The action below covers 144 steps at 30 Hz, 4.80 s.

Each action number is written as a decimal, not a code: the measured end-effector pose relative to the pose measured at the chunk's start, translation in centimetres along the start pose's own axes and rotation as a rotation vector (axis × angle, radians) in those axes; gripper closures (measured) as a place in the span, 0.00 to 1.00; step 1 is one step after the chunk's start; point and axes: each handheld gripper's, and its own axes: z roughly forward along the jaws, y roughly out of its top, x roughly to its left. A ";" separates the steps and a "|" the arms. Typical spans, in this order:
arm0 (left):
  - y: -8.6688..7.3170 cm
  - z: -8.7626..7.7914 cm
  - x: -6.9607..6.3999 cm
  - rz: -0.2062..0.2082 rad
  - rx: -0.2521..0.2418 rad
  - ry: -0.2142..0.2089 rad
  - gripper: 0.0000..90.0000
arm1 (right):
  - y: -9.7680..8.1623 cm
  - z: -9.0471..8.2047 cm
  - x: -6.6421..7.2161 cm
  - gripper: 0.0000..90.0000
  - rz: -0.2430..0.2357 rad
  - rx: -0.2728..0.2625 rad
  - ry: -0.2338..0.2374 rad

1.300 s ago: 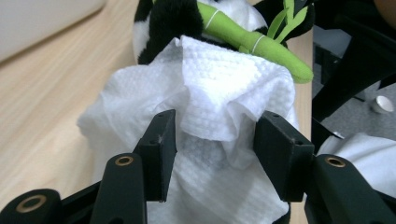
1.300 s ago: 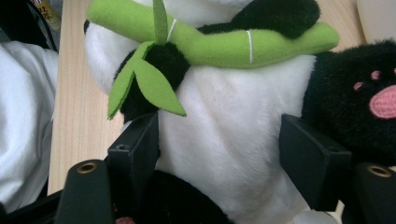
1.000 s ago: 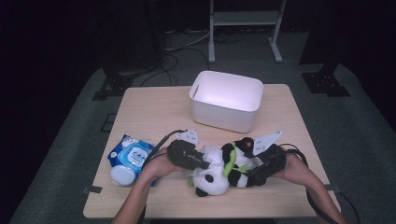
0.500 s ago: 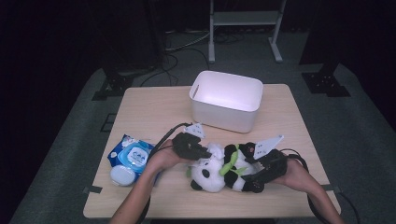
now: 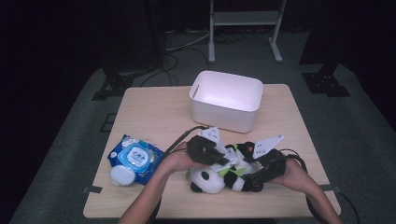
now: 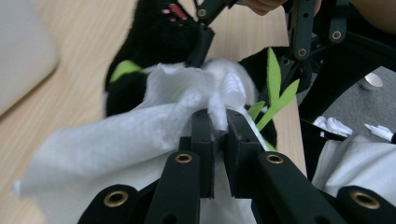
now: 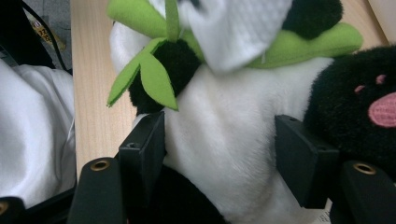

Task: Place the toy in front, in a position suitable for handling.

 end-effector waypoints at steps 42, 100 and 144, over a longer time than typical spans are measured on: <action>-6.7 -5.4 -2.9 -0.014 0.037 0.102 0.82 | 0.0 -0.1 -1.1 0.41 0.056 -0.012 0.005; -3.9 -4.7 1.9 -0.070 0.024 0.098 0.92 | 0.0 0.0 -0.9 0.39 0.030 -0.010 0.001; 6.5 5.2 0.5 0.119 0.155 -0.079 0.91 | -1.2 -3.0 -1.8 0.33 0.058 0.016 0.070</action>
